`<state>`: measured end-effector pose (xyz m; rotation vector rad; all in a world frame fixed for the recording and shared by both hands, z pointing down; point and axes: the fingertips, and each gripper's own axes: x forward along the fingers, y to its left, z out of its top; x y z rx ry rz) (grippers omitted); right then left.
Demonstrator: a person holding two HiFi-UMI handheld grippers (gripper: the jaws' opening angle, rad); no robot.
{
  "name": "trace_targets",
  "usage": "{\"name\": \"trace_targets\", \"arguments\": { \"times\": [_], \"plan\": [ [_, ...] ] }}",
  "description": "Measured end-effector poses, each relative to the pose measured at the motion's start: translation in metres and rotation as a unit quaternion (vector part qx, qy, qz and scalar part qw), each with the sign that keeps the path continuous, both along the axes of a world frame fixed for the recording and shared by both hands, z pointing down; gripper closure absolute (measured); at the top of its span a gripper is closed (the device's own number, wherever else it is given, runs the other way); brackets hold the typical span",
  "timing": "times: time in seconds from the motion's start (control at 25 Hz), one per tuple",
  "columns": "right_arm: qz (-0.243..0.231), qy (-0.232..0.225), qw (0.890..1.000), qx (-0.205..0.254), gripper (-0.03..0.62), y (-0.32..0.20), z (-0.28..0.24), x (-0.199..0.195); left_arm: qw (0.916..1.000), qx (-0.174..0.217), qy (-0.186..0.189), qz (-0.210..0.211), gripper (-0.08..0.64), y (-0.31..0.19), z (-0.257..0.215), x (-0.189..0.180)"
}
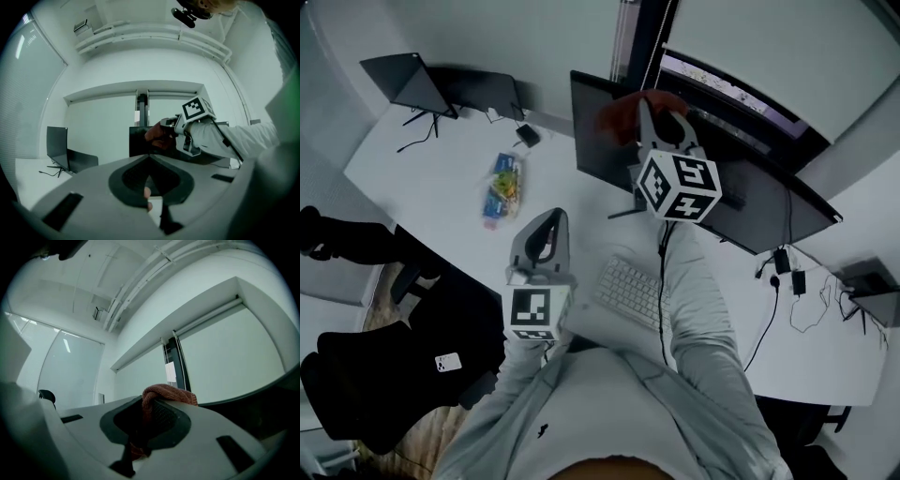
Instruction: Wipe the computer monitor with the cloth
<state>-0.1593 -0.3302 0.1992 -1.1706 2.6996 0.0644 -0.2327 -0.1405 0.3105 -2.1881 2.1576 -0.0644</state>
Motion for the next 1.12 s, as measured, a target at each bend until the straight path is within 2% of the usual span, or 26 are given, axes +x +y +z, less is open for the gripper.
{"name": "trace_targets", "arguments": {
  "times": [0.32, 0.6, 0.8, 1.12],
  "plan": [
    [0.058, -0.013, 0.998, 0.006, 0.540, 0.007, -0.003, 0.115, 0.9966, 0.003, 0.003, 0.082, 0.541, -0.027, 0.000, 0.081],
    [0.124, -0.024, 0.992, 0.013, 0.540, 0.011, -0.004, 0.236, 0.9880, 0.002, -0.001, 0.155, 0.541, -0.047, 0.001, 0.167],
    [0.157, -0.026, 0.987, 0.020, 0.541, 0.015, -0.006, 0.307, 0.9811, 0.000, -0.009, 0.193, 0.541, -0.055, 0.005, 0.218],
    [0.212, -0.053, 0.976, 0.019, 0.541, 0.023, -0.007, 0.396, 0.9748, -0.002, -0.010, 0.223, 0.541, -0.066, 0.007, 0.261]
  ]
}}
